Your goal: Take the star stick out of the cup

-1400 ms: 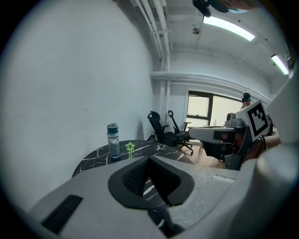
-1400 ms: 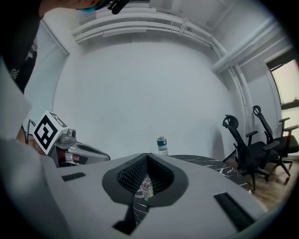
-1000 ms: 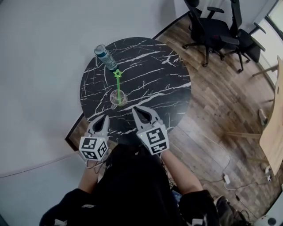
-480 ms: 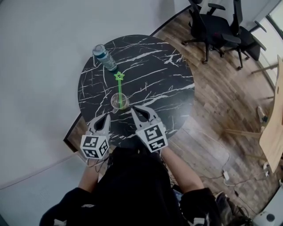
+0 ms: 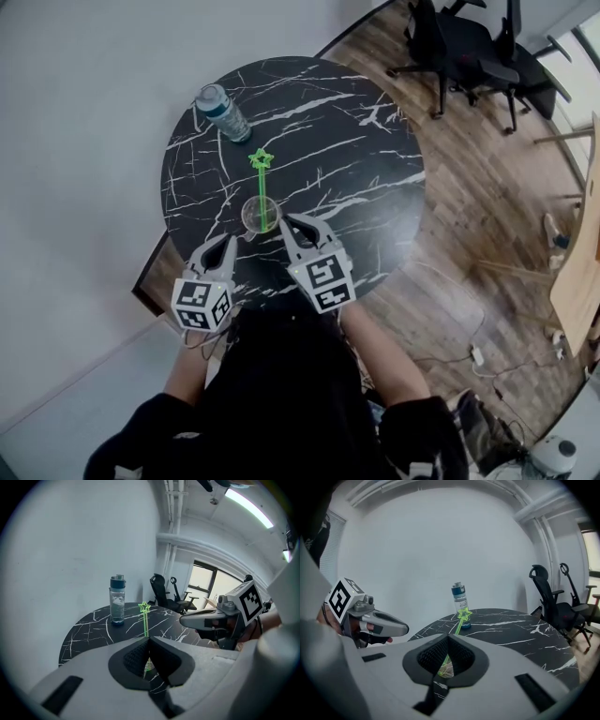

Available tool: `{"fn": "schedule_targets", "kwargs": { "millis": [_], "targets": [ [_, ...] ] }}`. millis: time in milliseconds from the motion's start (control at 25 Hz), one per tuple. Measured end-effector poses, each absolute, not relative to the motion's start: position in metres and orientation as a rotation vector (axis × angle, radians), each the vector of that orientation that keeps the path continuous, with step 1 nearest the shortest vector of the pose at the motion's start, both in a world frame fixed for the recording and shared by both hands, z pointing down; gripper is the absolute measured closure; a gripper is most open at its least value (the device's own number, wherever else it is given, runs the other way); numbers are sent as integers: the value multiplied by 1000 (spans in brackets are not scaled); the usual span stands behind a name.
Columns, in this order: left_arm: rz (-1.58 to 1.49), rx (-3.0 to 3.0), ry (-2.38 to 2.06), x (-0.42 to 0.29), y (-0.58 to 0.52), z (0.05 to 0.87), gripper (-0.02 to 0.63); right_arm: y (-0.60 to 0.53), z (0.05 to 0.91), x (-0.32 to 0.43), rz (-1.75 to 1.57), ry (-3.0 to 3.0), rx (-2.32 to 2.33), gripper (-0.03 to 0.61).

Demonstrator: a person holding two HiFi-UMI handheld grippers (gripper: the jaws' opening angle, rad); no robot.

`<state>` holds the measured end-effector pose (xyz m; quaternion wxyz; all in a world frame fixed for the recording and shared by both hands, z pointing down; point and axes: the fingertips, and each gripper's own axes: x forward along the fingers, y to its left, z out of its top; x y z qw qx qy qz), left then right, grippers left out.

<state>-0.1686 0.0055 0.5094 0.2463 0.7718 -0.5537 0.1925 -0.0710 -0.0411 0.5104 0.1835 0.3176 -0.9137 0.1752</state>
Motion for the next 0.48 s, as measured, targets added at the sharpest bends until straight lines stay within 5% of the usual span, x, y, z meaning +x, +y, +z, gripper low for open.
{"fn": "schedule_targets", "kwargs": {
  "millis": [480],
  "targets": [
    [583,2103,-1422,-181,-16,535,614,-64,539,-94,558,-2529,909,581]
  ]
}}
